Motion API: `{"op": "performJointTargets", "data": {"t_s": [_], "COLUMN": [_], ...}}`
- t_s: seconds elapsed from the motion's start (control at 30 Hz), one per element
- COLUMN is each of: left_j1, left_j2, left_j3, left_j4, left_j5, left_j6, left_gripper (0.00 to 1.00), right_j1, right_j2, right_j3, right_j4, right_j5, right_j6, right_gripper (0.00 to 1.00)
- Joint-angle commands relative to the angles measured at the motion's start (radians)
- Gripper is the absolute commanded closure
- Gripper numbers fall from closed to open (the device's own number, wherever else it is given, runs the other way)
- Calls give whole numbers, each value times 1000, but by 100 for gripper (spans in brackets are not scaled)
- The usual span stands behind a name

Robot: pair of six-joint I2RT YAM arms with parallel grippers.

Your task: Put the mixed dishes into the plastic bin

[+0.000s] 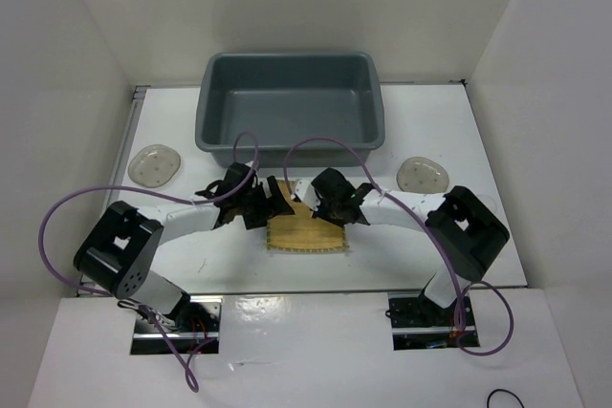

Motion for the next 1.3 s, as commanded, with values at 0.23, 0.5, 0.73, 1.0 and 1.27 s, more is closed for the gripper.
{"op": "performJointTargets", "data": {"t_s": [0.23,0.5,0.73,1.0,1.27], "left_j1": [-55,-101,-110,-110,-110], "left_j2": [4,54,43,43,-61], "left_j3": [-87,-30,8,30,74], "left_j4": [386,512,581,566,330], "left_j5": [90,193,193,181,158], "left_j6": [-93,-141,-191,-200,-113], "left_gripper": [54,63,69,100,100], "right_j1": [-4,-4,-22,-22,-84], "right_j2": [58,58,48,48,-55], "right_j3": [-25,-25,-34,-34,2], "right_j4": [-12,-12,-12,-3,-147], "right_j5": [-93,-93,-112,-112,-147], "right_j6": [32,32,32,32,50], "right_gripper": [100,100,100,100,100]}}
